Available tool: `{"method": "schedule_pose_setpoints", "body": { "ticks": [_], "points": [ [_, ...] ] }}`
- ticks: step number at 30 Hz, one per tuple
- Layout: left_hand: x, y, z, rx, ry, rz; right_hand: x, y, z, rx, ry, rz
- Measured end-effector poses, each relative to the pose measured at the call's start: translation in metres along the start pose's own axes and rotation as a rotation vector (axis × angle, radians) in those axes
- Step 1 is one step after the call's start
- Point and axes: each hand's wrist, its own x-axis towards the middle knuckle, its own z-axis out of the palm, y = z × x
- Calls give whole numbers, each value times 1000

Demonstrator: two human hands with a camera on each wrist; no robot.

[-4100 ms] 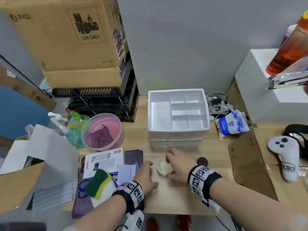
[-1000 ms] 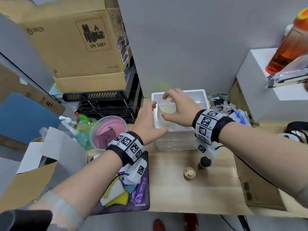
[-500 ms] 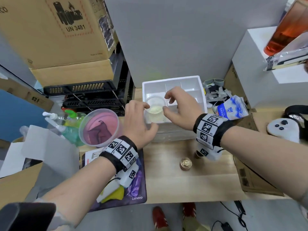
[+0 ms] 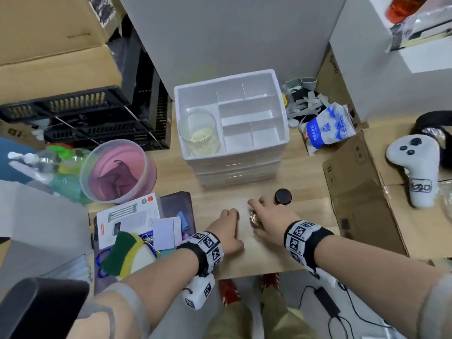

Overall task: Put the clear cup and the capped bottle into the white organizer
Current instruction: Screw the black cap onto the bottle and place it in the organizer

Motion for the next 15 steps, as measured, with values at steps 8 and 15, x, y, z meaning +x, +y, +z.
{"method": "schedule_pose_setpoints", "body": {
  "ticks": [8,15],
  "points": [
    [2,5,-6,-302,143,76,7,-2,0,469,75,-41],
    [-11,14,-40,-399,199,144,-12,-4,-33,761,143,-192]
  ]
}}
